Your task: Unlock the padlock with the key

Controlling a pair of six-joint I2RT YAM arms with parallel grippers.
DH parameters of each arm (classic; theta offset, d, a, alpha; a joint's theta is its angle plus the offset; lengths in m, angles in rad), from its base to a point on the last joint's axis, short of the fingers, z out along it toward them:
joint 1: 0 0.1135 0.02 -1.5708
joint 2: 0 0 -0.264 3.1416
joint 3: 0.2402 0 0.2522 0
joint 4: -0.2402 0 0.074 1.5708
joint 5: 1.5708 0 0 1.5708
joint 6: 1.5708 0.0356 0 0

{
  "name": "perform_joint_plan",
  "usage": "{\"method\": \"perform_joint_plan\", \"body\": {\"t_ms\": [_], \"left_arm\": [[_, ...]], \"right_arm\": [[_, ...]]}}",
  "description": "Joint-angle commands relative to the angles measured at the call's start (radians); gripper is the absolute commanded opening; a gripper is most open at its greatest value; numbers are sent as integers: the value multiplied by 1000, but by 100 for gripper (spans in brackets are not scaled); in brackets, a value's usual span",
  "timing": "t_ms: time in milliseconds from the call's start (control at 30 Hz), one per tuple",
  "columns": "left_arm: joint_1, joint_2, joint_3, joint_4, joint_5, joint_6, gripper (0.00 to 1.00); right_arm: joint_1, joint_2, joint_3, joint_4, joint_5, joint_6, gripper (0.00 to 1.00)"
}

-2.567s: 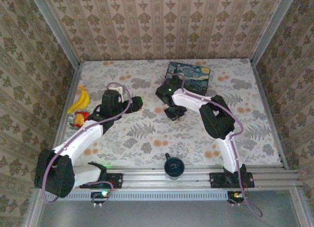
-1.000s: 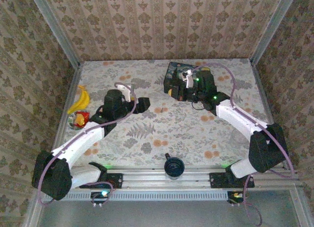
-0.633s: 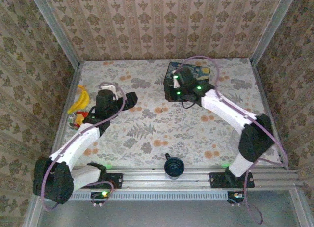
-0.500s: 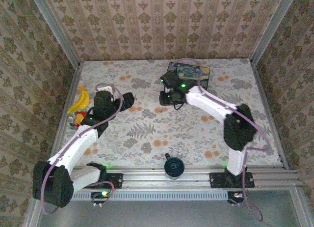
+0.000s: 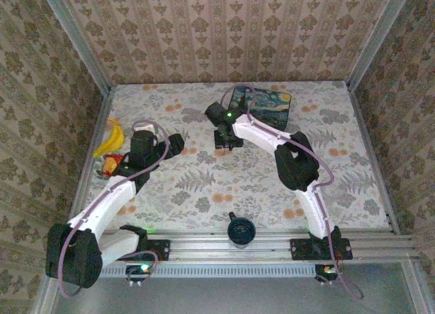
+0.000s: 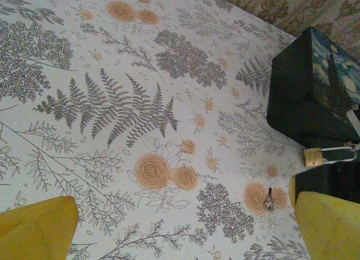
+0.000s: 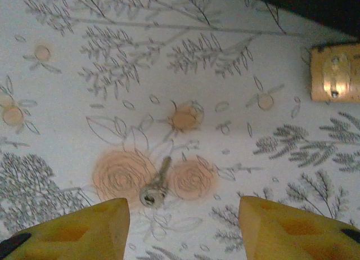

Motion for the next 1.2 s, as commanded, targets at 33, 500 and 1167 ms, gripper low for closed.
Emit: {"method": "perform_joint_plan", "body": {"t_ms": [33, 500, 1167], "left_arm": [[9, 19, -12, 26, 24, -15, 100], [16, 35, -23, 49, 47, -26, 100], [18, 43, -26, 69, 62, -44, 100]], "right_arm": [[10, 73, 71, -64, 54, 31, 55], [25, 167, 134, -145, 86, 6, 49], [23, 36, -68, -61, 42, 13, 27]]}}
